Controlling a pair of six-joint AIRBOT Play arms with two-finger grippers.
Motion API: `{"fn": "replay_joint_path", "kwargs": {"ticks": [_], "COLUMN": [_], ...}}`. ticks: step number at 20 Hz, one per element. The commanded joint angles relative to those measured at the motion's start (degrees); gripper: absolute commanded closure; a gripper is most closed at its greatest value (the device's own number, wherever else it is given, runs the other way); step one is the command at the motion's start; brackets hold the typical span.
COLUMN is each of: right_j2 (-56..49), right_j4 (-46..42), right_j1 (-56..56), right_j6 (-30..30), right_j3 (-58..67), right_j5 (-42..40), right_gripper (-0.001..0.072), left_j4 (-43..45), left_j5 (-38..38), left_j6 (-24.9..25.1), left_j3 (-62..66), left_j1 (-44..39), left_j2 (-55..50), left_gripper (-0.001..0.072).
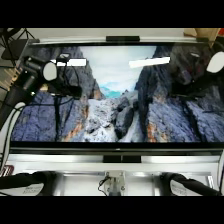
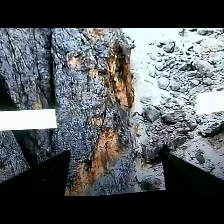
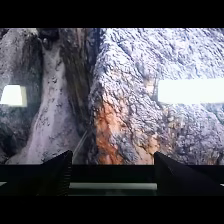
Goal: Fold the shirts.
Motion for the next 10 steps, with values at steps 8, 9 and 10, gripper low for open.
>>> {"fn": "replay_joint_path", "kwargs": {"ticks": [8,9,10], "right_j2": [-0.7,-0.7,-0.7], "right_j4": [0.8,0.8,0.8], "right_j1": [0.8,0.8,0.8], "right_j6": [-0.4,-0.4,-0.4], "right_j3": [0.6,0.6,0.6], "right_j5": [-0.3,-0.3,-0.3], "right_gripper": [0.0082,0.0082,0.0082], "left_j4": [0.4,0.4,0.4], "left_j5": [4.5,4.6,4.6], "left_j6": [4.3,4.3,4.3], "left_j3": [-2.0,-2.0,-2.0], "left_j1": [0.0,0.0,0.0], "left_j2": [0.1,0.1,0.1], "left_gripper": [0.003,0.003,0.003]}}
